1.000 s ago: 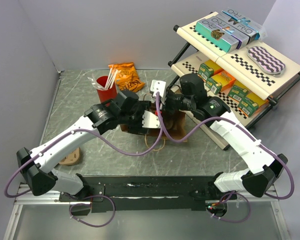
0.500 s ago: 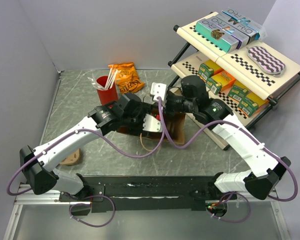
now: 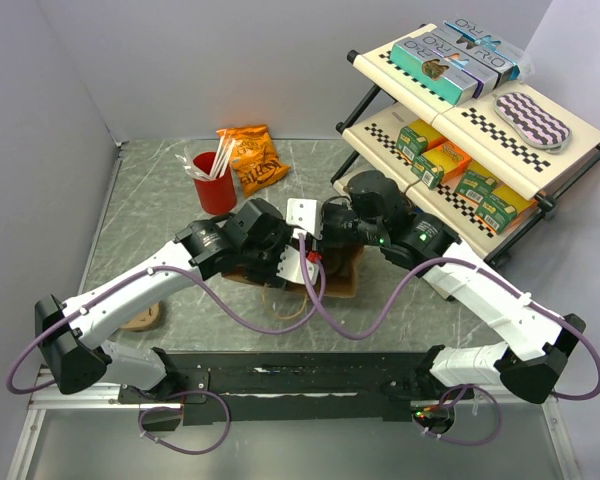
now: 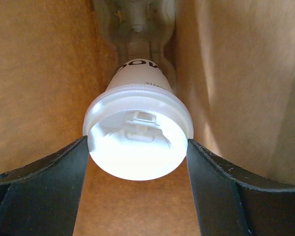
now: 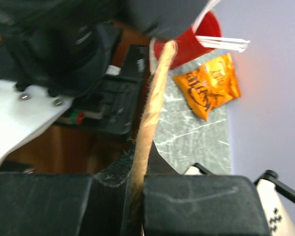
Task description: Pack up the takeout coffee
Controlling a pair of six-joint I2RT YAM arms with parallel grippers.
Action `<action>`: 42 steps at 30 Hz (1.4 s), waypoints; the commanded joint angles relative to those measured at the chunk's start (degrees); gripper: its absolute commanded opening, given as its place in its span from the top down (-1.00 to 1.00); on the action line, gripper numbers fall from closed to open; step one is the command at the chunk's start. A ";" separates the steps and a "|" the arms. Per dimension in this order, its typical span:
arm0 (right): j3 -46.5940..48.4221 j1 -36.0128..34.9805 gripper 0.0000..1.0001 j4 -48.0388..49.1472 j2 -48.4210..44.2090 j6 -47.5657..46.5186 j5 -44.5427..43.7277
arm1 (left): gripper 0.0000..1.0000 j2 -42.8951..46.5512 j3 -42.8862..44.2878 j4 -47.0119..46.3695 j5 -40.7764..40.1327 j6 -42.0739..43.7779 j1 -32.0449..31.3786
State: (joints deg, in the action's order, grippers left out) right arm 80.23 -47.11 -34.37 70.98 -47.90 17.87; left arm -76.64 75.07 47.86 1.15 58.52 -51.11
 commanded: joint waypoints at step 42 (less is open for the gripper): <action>-0.07 -0.26 1.00 7.74 -0.93 5.71 1.12 | 0.99 -4.57 -3.52 -11.03 -17.23 1.07 -0.04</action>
State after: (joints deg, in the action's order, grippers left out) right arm 80.09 -47.48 -28.53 71.46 -43.24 17.45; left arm -80.29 69.21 37.78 -13.78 60.45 -51.29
